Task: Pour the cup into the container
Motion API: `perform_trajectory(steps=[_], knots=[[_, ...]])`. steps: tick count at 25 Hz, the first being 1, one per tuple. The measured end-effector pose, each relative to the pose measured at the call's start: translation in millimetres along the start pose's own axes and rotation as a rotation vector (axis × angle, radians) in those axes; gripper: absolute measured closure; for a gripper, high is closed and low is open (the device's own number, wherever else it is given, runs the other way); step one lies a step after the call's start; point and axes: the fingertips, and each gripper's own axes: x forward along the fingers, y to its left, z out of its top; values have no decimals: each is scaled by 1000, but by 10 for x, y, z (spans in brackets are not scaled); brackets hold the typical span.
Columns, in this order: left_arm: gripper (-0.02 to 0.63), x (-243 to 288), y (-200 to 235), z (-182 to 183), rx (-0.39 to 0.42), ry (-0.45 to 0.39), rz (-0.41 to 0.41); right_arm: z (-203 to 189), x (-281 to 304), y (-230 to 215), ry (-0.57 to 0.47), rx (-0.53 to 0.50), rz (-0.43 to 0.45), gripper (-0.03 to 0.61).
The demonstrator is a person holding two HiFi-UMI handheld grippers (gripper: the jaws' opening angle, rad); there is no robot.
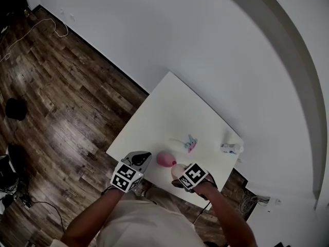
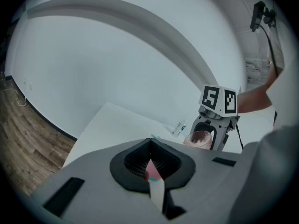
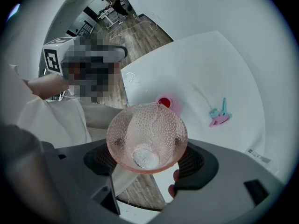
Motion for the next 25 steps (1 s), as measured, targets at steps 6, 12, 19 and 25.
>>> perform_trajectory(steps=[6, 12, 19, 25], knots=[[603, -4, 12, -26, -3, -5, 4, 0, 11, -23, 9, 1, 3, 215], [603, -23, 10, -48, -10, -8, 5, 3, 9, -6, 26, -9, 11, 215], [603, 0, 3, -140, -17, -4, 1, -4, -12, -7, 51, -16, 16, 215], [603, 3, -12, -162, -27, -3, -3, -5, -5, -4, 64, -23, 22, 215]])
